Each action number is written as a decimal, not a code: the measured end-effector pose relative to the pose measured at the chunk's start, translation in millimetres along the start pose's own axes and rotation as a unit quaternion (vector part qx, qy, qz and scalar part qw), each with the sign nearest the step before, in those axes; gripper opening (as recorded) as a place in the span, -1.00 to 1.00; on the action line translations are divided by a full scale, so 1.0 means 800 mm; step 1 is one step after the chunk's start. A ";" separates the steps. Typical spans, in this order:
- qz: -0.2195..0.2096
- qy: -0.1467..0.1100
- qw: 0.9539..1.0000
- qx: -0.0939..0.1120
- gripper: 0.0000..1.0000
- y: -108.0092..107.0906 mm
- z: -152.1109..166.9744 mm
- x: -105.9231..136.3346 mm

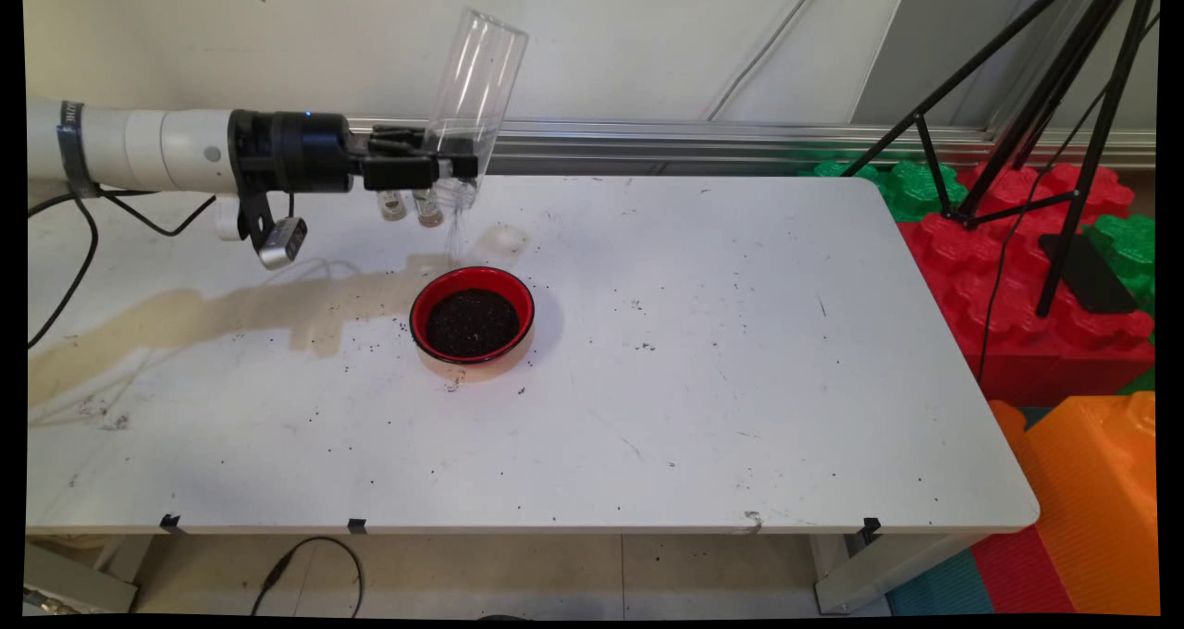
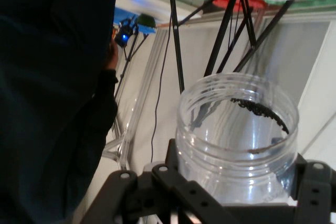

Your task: Pour the black seasoning powder in the red bowl

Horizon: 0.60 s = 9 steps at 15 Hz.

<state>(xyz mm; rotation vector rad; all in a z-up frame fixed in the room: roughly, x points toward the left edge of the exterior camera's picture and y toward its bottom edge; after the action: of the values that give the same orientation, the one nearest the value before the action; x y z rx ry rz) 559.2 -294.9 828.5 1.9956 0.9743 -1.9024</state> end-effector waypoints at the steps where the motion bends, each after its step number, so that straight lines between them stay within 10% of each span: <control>1: -0.001 -0.005 1.000 0.000 -1.00 -0.001 0.000 -0.002; 9: -0.006 -0.032 0.999 -0.001 -1.00 -0.007 -0.003 -0.011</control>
<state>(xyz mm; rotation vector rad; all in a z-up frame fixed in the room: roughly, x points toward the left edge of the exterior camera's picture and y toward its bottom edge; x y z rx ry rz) 558.2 -292.5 838.8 1.9177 0.9739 -1.9579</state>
